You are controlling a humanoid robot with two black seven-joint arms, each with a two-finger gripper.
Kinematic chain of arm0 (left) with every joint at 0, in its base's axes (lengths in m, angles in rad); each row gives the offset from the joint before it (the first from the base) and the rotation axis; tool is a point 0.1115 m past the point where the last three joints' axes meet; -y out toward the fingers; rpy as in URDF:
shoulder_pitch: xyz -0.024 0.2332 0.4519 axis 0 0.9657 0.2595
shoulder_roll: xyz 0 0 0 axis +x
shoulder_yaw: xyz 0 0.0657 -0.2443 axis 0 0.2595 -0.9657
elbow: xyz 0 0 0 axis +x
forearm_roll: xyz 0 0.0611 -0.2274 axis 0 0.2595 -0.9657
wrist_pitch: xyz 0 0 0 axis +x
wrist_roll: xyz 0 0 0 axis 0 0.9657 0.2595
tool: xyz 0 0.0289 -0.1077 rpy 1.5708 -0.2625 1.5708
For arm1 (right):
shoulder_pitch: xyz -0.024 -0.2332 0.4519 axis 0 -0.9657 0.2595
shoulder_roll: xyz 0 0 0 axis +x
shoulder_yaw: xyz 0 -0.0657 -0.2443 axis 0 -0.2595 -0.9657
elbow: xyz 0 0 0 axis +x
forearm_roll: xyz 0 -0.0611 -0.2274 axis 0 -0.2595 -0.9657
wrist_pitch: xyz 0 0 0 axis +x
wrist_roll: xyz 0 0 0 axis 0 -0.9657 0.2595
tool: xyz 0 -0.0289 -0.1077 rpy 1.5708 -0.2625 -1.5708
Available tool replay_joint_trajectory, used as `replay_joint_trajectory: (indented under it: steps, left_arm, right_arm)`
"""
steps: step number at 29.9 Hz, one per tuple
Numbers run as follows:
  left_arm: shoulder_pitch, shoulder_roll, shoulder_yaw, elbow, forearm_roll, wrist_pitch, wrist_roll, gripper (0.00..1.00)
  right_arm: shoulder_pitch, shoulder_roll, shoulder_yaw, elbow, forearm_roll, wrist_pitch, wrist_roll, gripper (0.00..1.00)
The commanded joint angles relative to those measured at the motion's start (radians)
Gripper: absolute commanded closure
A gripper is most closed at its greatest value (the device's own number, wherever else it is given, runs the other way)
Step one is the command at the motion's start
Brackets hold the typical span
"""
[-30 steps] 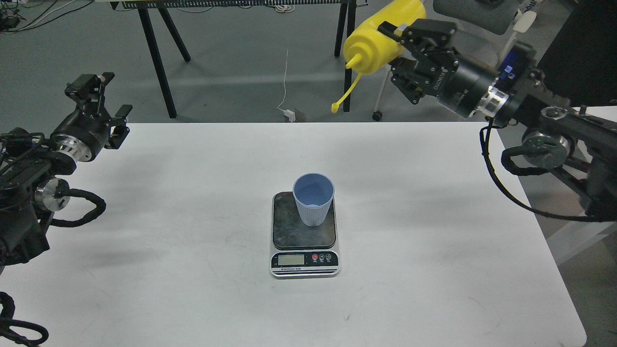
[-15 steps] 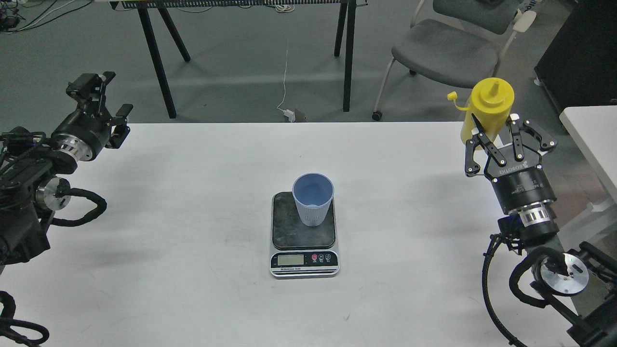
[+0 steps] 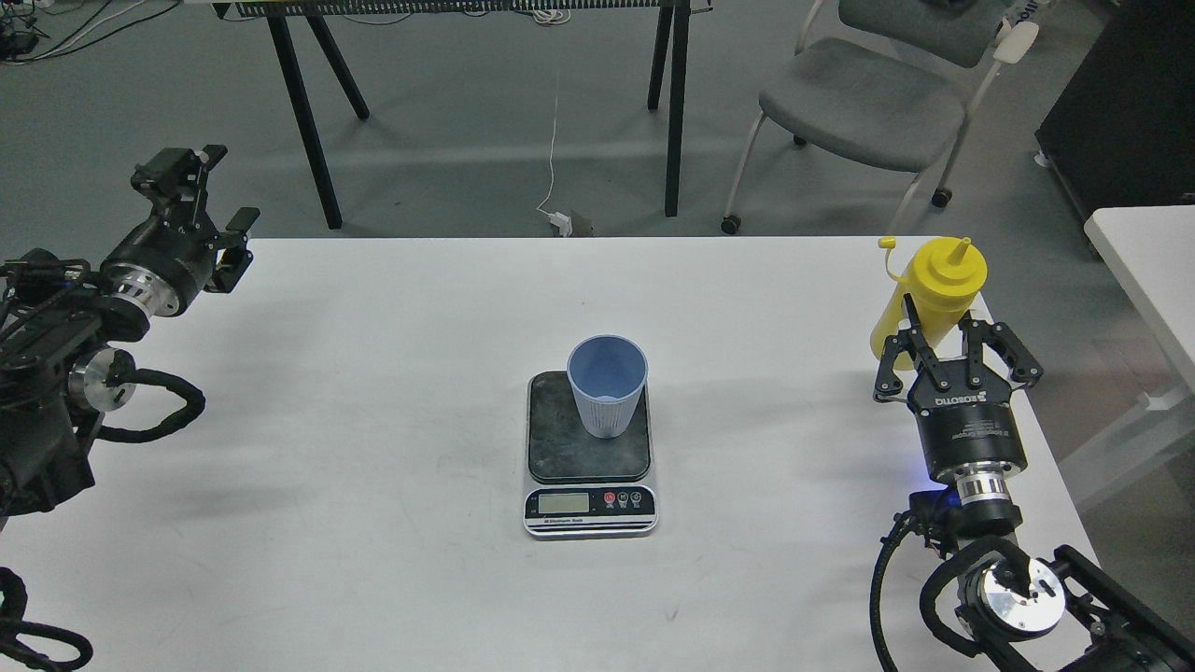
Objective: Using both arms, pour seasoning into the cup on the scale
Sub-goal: 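Turn the bottle upright and lower it back to the table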
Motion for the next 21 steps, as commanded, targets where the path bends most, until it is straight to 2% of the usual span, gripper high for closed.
replay_joint_trajectory:
  steps: [1, 13, 16, 21]
  left_arm:
    - [0.001, 0.005, 0.000, 0.000, 0.000, -0.004, 0.000, 0.18]
    - [-0.001, 0.007, 0.000, 0.000, 0.000, -0.006, 0.000, 0.18]
    - [-0.002, 0.007, -0.002, 0.000, 0.000, -0.006, 0.000, 0.18]
    - [-0.002, 0.005, -0.002, -0.002, 0.000, -0.006, 0.000, 0.18]
  right_arm:
    - [-0.009, 0.048, 0.000, -0.045, 0.000, 0.000, 0.000, 0.56]
    - [-0.024, 0.137, 0.010, -0.115, 0.003, 0.000, 0.000, 0.53]
    - [-0.031, 0.140, 0.010, -0.131, 0.000, 0.000, 0.000, 0.49]
    - [-0.037, 0.140, 0.007, -0.160, -0.004, 0.000, 0.000, 0.49]
